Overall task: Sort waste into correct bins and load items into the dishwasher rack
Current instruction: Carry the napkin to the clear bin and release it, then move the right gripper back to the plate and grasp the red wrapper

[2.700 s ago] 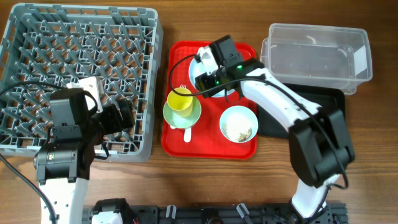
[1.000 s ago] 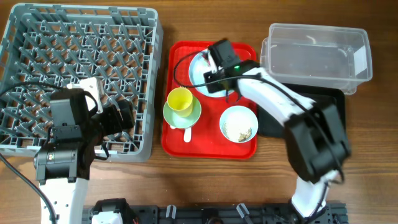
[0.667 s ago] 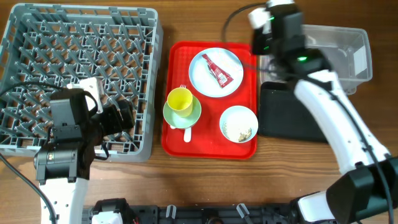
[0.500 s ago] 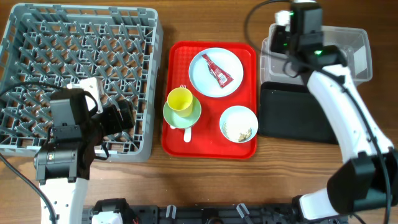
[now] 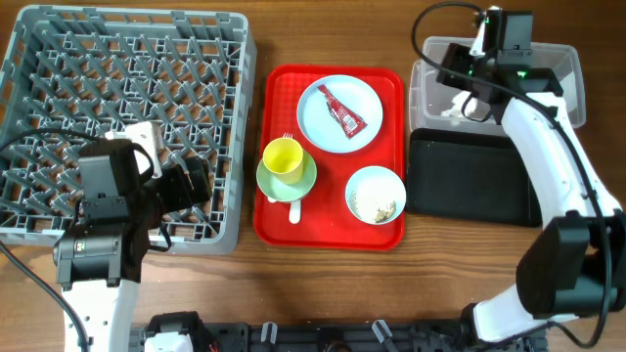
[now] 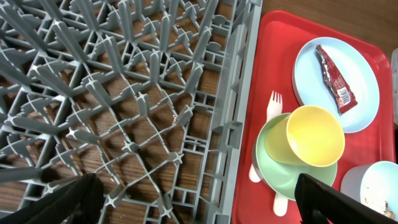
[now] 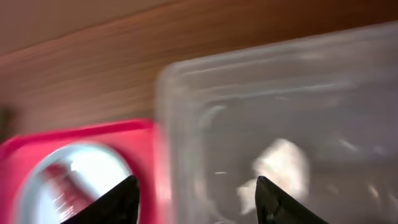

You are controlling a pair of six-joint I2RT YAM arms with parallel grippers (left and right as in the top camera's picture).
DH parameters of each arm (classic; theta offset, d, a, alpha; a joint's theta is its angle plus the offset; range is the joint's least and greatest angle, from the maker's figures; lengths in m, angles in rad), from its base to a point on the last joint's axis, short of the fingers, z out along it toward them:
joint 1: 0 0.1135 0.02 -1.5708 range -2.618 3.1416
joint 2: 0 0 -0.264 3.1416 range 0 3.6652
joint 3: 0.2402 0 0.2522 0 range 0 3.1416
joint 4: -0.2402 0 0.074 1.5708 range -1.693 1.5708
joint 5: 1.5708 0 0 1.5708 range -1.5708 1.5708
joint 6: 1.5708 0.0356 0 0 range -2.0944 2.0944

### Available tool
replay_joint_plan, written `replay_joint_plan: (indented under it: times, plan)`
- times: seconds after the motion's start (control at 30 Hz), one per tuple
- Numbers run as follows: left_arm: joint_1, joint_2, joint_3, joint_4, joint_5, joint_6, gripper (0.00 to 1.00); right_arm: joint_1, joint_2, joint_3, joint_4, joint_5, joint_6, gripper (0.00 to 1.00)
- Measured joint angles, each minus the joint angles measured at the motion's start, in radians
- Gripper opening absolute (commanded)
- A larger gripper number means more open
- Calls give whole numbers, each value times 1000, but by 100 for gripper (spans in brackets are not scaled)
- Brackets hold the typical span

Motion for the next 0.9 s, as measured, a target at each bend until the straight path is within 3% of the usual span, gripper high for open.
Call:
replay_joint_plan:
  times: [0.2, 0.43, 0.8, 0.9]
  plan:
    - [0, 0, 0, 0, 0, 0, 100, 132, -58, 3, -1, -164, -109, 71]
    - [0, 0, 0, 0, 0, 0, 100, 314, 47, 3, 9, -142, -188, 86]
    - [0, 0, 0, 0, 0, 0, 100, 353, 330, 2, 77, -105, -205, 84]
    - [0, 0, 0, 0, 0, 0, 100, 353, 349, 2, 82, -83, -196, 76]
